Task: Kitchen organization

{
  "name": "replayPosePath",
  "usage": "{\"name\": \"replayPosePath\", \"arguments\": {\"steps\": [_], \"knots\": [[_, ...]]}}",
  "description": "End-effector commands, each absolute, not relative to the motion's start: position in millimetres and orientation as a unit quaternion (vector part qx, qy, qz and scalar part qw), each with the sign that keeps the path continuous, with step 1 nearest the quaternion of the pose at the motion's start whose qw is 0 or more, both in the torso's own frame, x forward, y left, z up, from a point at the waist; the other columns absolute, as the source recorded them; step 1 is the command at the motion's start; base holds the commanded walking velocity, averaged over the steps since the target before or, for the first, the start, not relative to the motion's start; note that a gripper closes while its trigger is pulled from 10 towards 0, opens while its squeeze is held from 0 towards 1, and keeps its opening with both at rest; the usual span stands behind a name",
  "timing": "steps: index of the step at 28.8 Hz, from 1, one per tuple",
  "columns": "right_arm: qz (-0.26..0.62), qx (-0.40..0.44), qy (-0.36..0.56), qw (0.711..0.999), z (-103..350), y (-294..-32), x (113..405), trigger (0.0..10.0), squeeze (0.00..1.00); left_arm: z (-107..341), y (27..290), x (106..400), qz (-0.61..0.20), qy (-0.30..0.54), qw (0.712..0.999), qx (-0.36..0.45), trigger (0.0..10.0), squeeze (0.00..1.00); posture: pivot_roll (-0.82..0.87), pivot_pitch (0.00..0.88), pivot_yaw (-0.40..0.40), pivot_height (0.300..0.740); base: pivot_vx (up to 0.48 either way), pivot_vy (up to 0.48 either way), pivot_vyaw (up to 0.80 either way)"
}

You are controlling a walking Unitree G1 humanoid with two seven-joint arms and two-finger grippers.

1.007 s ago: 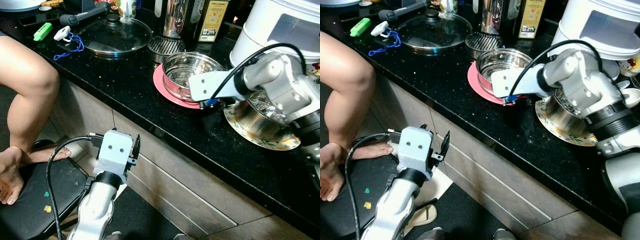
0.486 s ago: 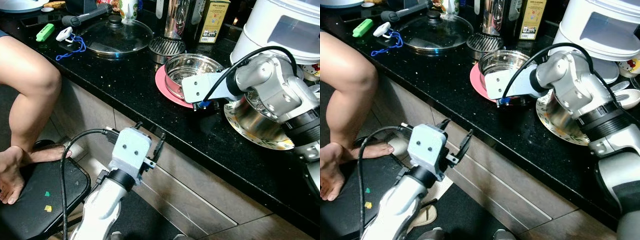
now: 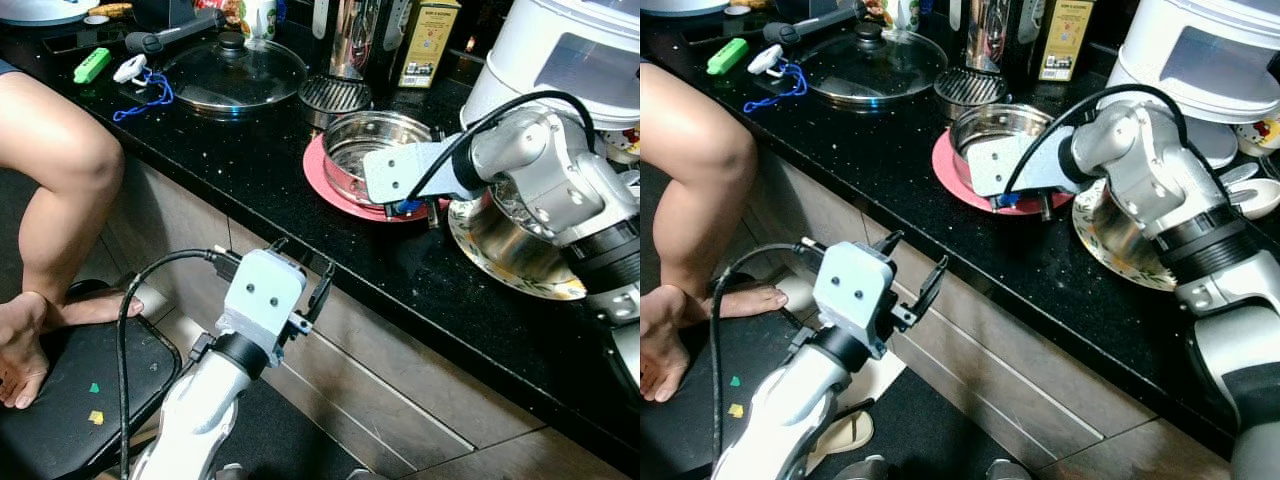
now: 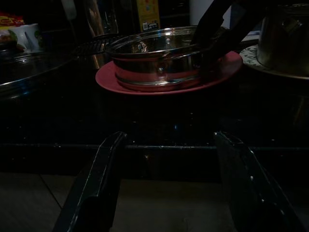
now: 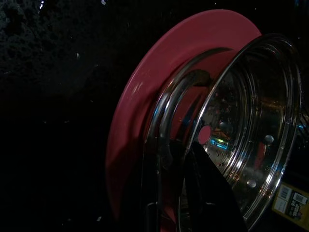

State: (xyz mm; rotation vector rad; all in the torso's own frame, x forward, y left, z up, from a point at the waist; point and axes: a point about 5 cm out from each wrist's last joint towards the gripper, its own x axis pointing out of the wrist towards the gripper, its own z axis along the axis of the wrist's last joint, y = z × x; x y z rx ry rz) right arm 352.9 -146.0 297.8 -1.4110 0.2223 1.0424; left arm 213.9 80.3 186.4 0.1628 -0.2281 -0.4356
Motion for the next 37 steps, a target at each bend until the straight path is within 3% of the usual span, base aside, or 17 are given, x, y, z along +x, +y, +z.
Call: {"name": "replayPosePath", "arguments": {"steps": [1, 25, 37], "knots": [[0.475, -0.608, 0.092, 0.629, 293.7, -143.1, 350.3, 0.0, 0.0, 188.9, 78.6, 211.5, -0.221, -0.115, 0.965, 0.084, 10.0, 0.0, 0.04, 0.084, -0.081, 0.74, 0.0, 0.0, 0.0], [0.489, -0.504, -0.006, 0.712, 313.6, -125.9, 347.7, 0.0, 0.0, 189.9, 75.5, 213.4, -0.225, -0.117, 0.963, 0.086, 10.0, 0.0, 0.05, 0.069, -0.075, 0.74, 0.0, 0.0, 0.0], [0.458, -0.449, -0.108, 0.759, 330.3, -116.3, 345.1, 0.0, 0.0, 189.8, 76.7, 214.9, -0.219, -0.118, 0.964, 0.096, 10.0, 0.0, 0.04, 0.074, -0.069, 0.74, 0.0, 0.0, 0.0]]}}
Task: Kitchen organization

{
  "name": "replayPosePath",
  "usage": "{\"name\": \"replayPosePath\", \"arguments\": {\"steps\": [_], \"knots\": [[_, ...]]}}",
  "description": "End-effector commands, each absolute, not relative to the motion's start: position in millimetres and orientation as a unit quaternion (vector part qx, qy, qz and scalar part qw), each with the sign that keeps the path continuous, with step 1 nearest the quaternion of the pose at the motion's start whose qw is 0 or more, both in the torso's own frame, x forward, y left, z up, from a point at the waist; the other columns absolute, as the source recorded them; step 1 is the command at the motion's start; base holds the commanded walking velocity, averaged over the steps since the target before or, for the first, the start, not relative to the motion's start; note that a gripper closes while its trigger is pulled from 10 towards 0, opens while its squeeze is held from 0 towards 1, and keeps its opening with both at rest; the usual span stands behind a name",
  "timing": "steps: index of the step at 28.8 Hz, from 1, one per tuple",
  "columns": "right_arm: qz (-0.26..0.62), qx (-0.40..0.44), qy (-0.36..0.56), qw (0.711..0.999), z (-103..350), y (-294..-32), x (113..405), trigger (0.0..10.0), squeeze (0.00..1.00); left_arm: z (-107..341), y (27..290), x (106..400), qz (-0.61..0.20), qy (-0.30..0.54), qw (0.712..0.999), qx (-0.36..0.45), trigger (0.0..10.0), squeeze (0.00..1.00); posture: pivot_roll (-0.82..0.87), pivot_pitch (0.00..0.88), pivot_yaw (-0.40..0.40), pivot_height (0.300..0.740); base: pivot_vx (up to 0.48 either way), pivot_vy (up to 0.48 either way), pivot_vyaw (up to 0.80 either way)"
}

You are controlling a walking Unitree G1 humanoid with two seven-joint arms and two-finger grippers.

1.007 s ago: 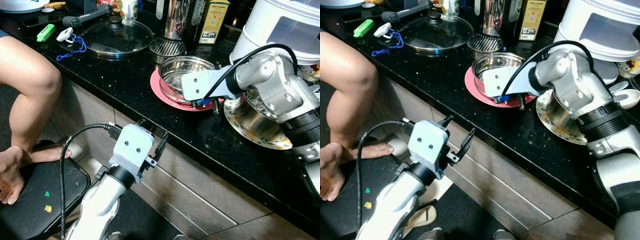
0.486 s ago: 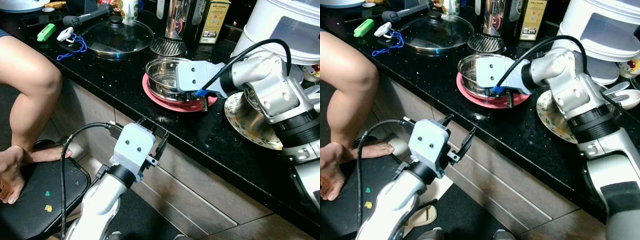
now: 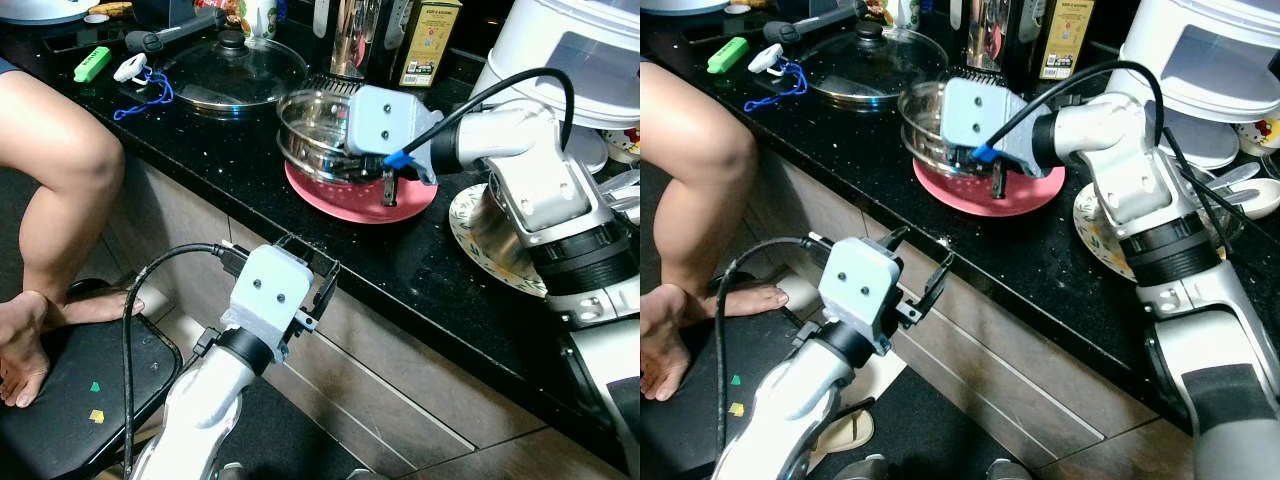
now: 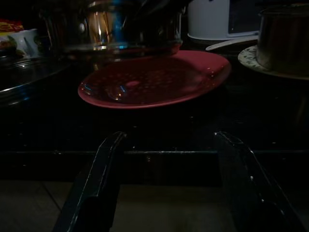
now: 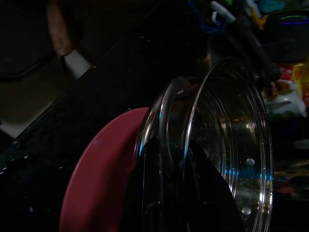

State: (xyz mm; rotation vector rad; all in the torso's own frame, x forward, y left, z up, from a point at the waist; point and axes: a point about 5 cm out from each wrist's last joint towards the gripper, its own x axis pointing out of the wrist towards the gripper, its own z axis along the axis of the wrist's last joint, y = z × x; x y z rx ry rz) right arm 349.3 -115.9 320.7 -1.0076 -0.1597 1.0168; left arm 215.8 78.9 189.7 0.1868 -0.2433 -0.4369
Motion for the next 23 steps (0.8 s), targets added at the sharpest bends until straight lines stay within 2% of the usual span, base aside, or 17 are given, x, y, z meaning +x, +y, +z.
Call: {"name": "replayPosePath", "arguments": {"steps": [1, 23], "knots": [[0.455, -0.444, -0.115, 0.763, 332.8, -116.6, 344.7, 0.0, 0.0, 190.0, 76.6, 214.9, -0.219, -0.119, 0.964, 0.097, 10.0, 0.0, 0.04, 0.075, -0.069, 0.74, 0.0, 0.0, 0.0], [0.329, -0.438, -0.19, 0.815, 367.9, -134.5, 351.1, 0.0, 0.0, 190.2, 77.0, 217.8, -0.208, -0.121, 0.965, 0.101, 10.0, 0.0, 0.03, 0.076, -0.063, 0.74, 0.0, 0.0, 0.0]]}}
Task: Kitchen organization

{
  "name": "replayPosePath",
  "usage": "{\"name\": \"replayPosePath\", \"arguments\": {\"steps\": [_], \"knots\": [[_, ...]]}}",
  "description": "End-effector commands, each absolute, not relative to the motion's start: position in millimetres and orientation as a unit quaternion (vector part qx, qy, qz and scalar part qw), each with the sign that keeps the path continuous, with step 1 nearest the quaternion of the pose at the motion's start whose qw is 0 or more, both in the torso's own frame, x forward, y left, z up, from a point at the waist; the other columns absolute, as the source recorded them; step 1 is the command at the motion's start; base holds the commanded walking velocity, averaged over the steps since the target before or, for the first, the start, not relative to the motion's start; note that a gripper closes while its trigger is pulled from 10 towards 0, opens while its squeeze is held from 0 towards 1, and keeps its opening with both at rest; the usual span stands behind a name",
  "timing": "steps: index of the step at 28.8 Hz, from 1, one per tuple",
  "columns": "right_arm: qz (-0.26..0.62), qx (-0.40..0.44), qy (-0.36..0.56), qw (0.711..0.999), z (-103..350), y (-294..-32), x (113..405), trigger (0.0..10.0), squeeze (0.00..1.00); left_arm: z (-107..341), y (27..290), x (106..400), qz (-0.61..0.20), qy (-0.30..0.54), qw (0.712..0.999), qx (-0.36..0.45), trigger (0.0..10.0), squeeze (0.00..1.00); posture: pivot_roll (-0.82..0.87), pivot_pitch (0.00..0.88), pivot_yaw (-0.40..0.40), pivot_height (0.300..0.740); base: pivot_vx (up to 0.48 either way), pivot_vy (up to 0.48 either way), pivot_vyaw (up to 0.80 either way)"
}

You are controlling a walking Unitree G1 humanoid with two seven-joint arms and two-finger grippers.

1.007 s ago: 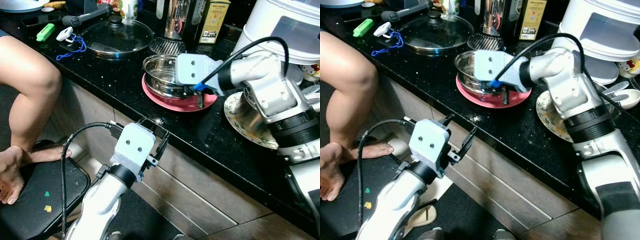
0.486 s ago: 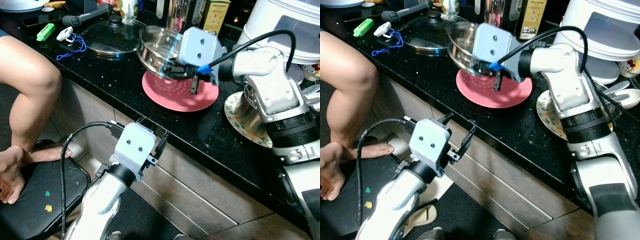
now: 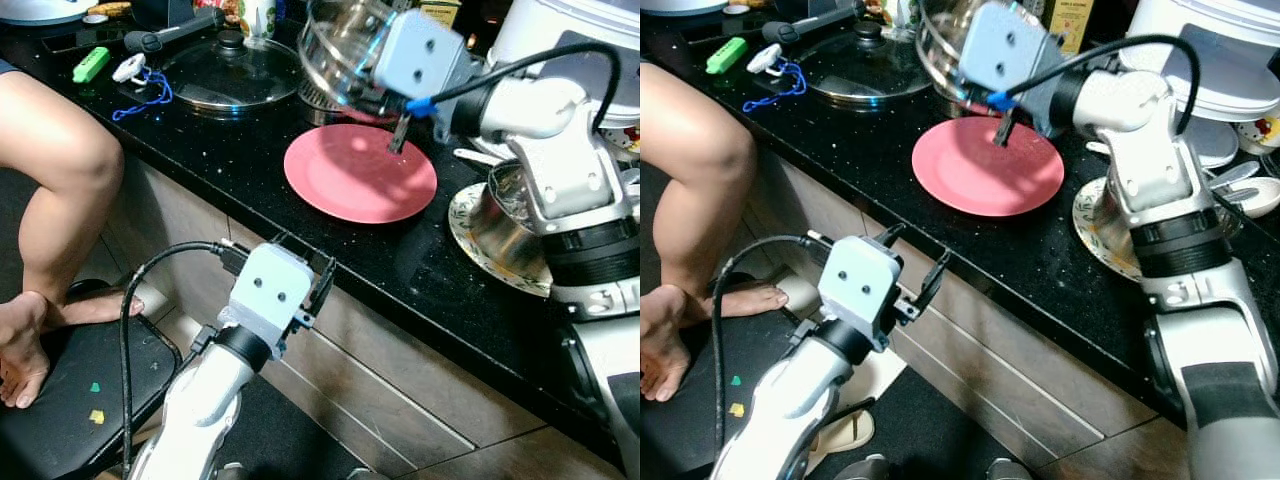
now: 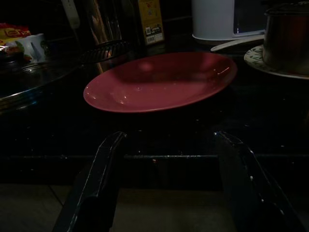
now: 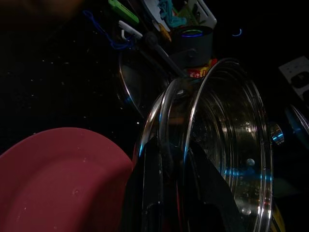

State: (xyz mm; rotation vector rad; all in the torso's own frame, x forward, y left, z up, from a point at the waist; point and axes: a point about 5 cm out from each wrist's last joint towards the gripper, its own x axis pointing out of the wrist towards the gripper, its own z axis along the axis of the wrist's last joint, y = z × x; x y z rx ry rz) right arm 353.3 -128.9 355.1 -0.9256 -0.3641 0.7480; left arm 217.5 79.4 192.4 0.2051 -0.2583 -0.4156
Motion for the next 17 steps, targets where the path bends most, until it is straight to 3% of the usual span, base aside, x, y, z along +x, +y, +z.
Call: {"name": "replayPosePath", "arguments": {"steps": [1, 10, 17], "knots": [[0.328, -0.437, -0.189, 0.816, 368.3, -135.2, 351.4, 0.0, 0.0, 190.2, 77.0, 217.9, -0.208, -0.121, 0.965, 0.101, 10.0, 0.0, 0.03, 0.076, -0.062, 0.74, 0.0, 0.0, -0.75], [0.332, -0.446, -0.184, 0.811, 370.7, -139.9, 351.9, 0.0, 0.0, 189.8, 77.1, 217.9, -0.207, -0.12, 0.966, 0.099, 10.0, 0.0, 0.03, 0.077, -0.06, 0.74, 0.0, 0.0, -0.74], [0.328, -0.463, -0.185, 0.802, 378.7, -151.3, 348.5, 0.0, 0.0, 189.2, 76.5, 217.9, -0.209, -0.118, 0.966, 0.098, 10.0, 0.0, 0.03, 0.077, -0.059, 0.74, 0.0, 0.0, 0.0]]}}
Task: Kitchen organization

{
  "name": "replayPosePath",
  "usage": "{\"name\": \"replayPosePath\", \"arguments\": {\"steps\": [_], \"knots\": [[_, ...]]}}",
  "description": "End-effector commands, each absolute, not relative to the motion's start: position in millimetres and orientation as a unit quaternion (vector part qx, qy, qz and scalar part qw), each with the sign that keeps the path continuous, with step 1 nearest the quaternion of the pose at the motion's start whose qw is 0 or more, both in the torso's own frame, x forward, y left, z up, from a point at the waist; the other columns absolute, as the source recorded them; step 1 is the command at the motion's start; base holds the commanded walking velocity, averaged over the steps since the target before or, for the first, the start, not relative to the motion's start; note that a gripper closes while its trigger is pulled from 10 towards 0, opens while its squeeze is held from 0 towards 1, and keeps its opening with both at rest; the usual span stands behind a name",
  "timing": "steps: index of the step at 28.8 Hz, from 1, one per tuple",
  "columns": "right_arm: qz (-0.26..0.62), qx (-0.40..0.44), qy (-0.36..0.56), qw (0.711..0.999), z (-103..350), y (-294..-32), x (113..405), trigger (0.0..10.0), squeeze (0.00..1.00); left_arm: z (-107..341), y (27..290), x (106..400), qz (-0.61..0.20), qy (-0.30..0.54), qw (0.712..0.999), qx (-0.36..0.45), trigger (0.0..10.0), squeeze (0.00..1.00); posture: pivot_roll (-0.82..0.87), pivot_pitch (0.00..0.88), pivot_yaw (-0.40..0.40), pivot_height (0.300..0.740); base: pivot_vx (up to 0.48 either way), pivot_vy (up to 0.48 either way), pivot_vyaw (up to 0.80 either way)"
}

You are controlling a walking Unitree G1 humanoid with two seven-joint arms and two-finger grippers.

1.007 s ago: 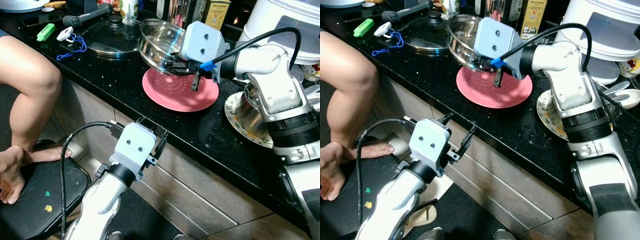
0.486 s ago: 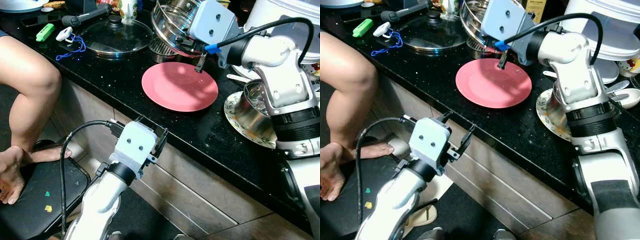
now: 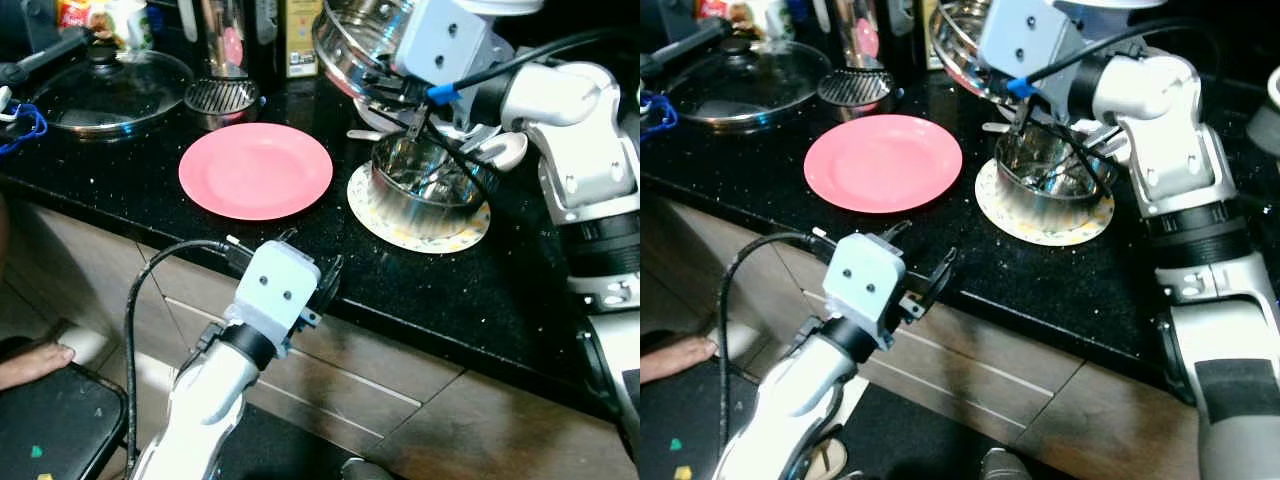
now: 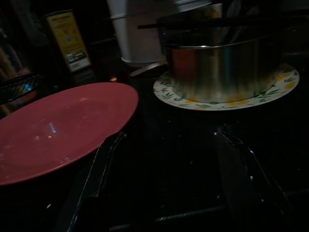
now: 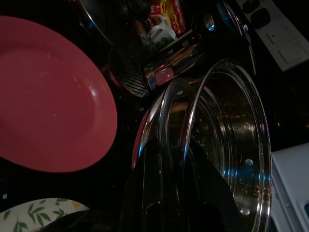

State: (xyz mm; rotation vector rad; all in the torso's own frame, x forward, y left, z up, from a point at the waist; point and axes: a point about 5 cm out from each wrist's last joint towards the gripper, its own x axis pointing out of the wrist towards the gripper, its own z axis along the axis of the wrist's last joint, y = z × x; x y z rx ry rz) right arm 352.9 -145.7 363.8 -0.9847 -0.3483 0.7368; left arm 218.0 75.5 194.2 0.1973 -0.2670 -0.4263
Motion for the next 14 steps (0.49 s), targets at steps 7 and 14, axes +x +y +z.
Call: {"name": "replayPosePath", "arguments": {"steps": [7, 14], "knots": [[0.327, -0.474, -0.178, 0.798, 383.1, -158.0, 346.9, 0.0, 0.0, 189.2, 75.8, 217.7, -0.21, -0.119, 0.966, 0.096, 10.0, 0.0, 0.03, 0.076, -0.058, 0.74, 0.0, 0.0, 0.0], [0.392, -0.488, -0.177, 0.76, 384.3, -162.5, 331.7, 0.0, 0.0, 188.0, 76.0, 218.3, -0.207, -0.112, 0.968, 0.089, 10.0, 0.0, 0.03, 0.076, -0.058, 0.74, 0.0, 0.0, 0.0]]}}
